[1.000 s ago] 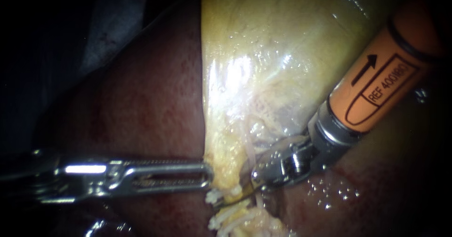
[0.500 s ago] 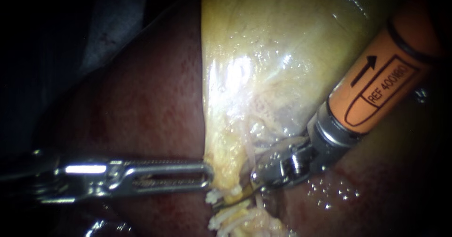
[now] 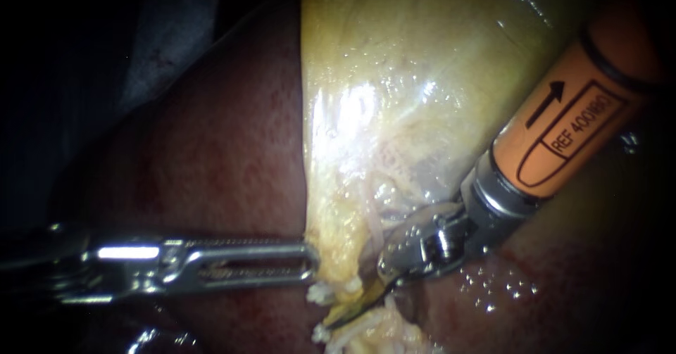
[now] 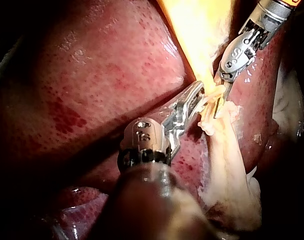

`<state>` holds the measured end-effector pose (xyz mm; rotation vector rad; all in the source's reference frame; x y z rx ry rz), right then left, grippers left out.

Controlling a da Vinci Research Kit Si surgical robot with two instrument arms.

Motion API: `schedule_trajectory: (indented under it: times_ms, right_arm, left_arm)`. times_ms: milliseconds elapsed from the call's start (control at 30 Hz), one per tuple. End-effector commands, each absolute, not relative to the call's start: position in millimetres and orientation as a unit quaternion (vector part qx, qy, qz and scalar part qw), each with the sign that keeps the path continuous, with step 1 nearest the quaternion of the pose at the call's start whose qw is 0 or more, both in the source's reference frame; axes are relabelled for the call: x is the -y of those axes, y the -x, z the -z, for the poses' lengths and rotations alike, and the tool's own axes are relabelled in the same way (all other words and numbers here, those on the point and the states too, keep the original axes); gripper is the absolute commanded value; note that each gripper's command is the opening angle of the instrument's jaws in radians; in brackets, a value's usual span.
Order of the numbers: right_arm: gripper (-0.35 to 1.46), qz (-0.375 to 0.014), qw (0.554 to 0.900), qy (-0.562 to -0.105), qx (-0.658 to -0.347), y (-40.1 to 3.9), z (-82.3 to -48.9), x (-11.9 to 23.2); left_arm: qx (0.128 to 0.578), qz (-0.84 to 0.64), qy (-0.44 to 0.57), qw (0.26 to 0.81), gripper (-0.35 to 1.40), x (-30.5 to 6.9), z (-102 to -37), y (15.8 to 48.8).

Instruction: Go back from the cut left tube

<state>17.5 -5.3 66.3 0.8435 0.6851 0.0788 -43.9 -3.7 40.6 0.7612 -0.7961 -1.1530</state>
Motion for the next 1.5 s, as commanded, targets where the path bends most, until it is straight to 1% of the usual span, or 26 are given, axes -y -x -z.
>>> schedule_trajectory:
  times_ms: [33,533,767,933,1000,1500]
  right_arm:
    - [0.57,-0.037,0.855,-0.401,-0.326,-17.4,-66.3,5.3]
    - [0.57,-0.035,0.855,-0.402,-0.327,-17.3,-65.8,5.2]
    - [0.57,-0.036,0.855,-0.398,-0.331,-16.5,-64.7,4.5]
    - [0.59,-0.045,0.856,-0.385,-0.342,-14.5,-62.5,2.8]
    - [0.61,-0.056,0.859,-0.367,-0.351,-13.5,-61.6,1.9]
    - [0.61,-0.076,0.866,-0.325,-0.374,-6.4,-56.0,-4.9]
  left_arm:
    - [0.357,0.517,-0.342,0.699,-0.35,3.7,-40.6,43.9]
    - [0.357,0.516,-0.342,0.699,-0.35,3.6,-40.8,43.8]
    - [0.357,0.516,-0.343,0.699,-0.35,3.5,-40.9,43.6]
    - [0.357,0.515,-0.343,0.699,-0.35,3.4,-41.0,43.5]
    - [0.357,0.515,-0.343,0.699,-0.35,3.3,-41.1,43.5]
    - [0.357,0.515,-0.343,0.699,-0.35,3.3,-41.1,43.5]
